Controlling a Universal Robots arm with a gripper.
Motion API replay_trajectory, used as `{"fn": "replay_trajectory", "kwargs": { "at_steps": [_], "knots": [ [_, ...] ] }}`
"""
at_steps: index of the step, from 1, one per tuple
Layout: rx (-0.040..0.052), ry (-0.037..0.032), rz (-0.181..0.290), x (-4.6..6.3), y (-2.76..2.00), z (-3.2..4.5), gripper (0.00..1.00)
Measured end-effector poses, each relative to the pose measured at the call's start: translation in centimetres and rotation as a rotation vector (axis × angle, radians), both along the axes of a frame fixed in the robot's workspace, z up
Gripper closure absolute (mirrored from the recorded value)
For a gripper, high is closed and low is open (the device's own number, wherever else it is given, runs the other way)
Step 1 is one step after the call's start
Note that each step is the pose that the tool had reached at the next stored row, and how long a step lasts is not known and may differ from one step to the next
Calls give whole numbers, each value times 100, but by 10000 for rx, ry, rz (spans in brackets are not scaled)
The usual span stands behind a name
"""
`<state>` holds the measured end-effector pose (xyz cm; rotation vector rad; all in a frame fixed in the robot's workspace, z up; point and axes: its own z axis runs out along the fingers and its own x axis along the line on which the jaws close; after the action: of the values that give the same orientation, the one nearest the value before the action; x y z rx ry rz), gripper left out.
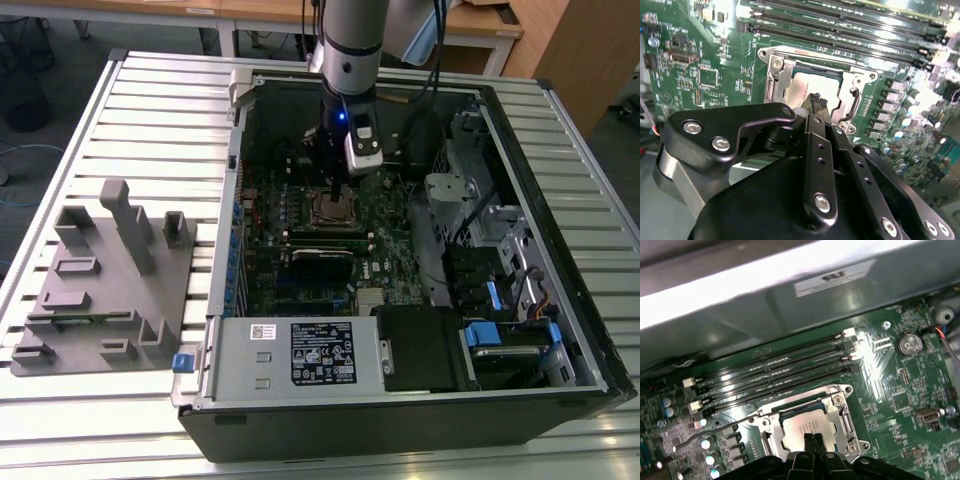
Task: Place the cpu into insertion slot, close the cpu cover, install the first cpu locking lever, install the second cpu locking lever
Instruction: 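Close the cpu cover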
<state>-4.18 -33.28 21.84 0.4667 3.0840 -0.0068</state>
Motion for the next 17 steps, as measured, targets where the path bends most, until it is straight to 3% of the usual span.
{"fn": "replay_trajectory", "kwargs": {
  "at_steps": [3,17],
  "knots": [
    [-2,1,369,0,0,-2,90],
    [0,1,413,0,0,-3,90]
  ]
}}
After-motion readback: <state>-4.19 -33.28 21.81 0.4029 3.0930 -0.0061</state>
